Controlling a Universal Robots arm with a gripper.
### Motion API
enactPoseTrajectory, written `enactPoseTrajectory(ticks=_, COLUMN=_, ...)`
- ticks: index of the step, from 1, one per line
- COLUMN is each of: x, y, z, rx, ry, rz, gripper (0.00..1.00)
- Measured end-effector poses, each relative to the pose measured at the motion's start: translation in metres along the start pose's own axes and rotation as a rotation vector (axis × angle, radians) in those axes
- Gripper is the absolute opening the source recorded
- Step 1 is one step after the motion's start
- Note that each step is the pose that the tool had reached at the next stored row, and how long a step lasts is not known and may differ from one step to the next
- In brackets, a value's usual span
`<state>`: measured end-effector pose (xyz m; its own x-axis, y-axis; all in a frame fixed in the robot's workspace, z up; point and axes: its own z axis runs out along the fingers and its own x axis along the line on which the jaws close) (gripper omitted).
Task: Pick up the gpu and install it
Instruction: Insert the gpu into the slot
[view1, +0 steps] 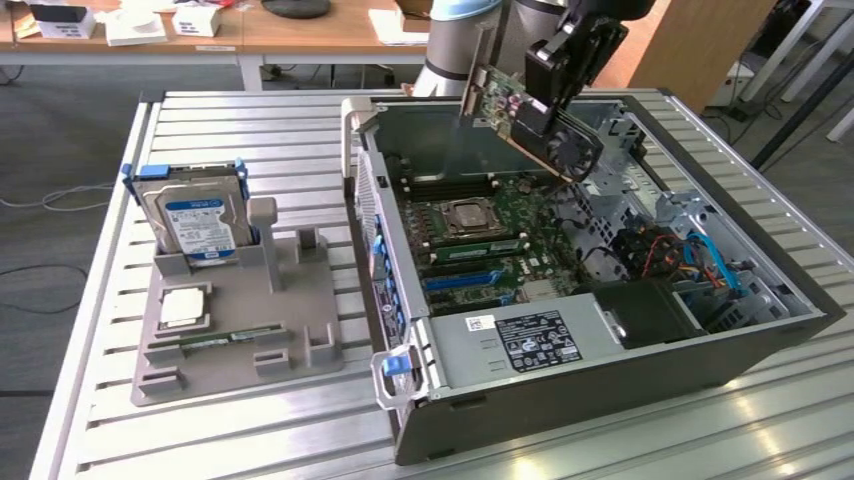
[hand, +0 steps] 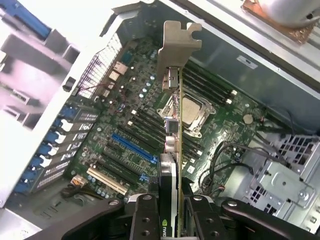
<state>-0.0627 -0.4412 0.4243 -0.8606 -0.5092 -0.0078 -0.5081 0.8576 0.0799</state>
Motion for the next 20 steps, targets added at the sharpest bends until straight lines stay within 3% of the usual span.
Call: enactPoseTrajectory(ticks=20, x=0.0000, y=-0.0003, z=0.0032, rx=-0.0028, ry=0.0291, rz=-0.363, gripper=0.27)
